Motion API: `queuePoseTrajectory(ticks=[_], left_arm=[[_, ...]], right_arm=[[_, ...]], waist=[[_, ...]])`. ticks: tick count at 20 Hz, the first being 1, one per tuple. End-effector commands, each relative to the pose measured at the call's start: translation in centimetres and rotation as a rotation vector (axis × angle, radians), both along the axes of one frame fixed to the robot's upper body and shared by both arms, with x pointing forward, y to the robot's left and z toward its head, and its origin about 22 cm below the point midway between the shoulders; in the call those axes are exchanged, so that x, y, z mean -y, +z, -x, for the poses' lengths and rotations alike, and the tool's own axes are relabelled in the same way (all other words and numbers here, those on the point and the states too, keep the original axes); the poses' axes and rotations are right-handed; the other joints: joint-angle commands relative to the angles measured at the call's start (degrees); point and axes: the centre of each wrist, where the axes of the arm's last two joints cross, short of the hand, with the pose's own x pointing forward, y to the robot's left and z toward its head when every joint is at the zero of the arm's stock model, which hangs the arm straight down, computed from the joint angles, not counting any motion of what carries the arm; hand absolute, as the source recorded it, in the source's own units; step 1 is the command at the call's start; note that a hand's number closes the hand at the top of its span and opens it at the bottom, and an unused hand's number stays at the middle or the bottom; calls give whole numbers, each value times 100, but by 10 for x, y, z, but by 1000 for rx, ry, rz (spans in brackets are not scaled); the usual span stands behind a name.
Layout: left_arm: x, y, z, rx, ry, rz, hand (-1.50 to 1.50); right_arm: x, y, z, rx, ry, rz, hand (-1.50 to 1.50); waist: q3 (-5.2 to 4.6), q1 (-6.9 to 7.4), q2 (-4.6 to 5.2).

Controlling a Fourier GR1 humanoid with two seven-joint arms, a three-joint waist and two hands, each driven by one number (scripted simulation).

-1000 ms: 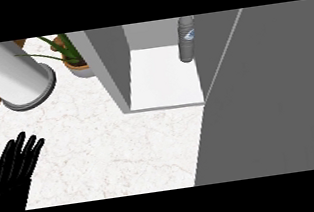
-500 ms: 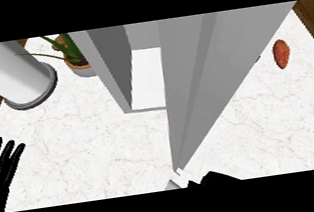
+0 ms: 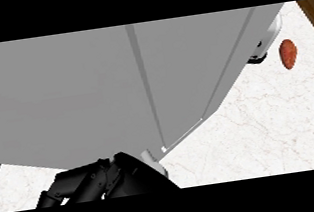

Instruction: Pick up the bottled water, place it into the cabinet and close the cabinet

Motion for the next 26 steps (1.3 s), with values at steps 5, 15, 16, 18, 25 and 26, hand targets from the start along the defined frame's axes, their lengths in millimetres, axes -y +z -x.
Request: queuePoseTrajectory(ticks=[5,15,16,18,25,26], left_arm=[[0,24,3,13,9,5,-150],[-5,26,15,8,27,11,-150],[-10,28,18,1,32,-6,-150],[-7,29,20,9,29,-23,-150],[-4,38,23,4,34,1,-150],[-15,30,23,-14,39,-24,-150]], right_arm=[[-30,33,-60,-74,31,-30,150],[-27,-2,-111,-186,319,90,150],[-24,-5,-124,-157,283,59,150],[-14,-21,-131,-156,265,88,150],[21,-12,-172,-94,59,58,150],[31,-3,-178,-89,13,56,150]], waist=[[15,-46,66],[16,-183,48],[16,-167,50],[16,-211,46],[17,-233,38],[14,-256,39]])
